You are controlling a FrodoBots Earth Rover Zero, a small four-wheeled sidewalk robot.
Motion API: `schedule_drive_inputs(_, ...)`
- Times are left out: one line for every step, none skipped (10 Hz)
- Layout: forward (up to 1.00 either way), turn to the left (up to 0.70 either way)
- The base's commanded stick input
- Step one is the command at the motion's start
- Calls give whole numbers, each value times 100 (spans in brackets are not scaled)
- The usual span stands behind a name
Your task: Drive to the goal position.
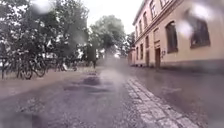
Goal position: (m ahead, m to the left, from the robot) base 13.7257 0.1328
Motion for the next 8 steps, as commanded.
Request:
schedule_drive_inputs(70,0)
schedule_drive_inputs(70,0)
schedule_drive_inputs(70,0)
schedule_drive_inputs(70,0)
schedule_drive_inputs(70,0)
schedule_drive_inputs(70,0)
schedule_drive_inputs(70,0)
schedule_drive_inputs(70,0)
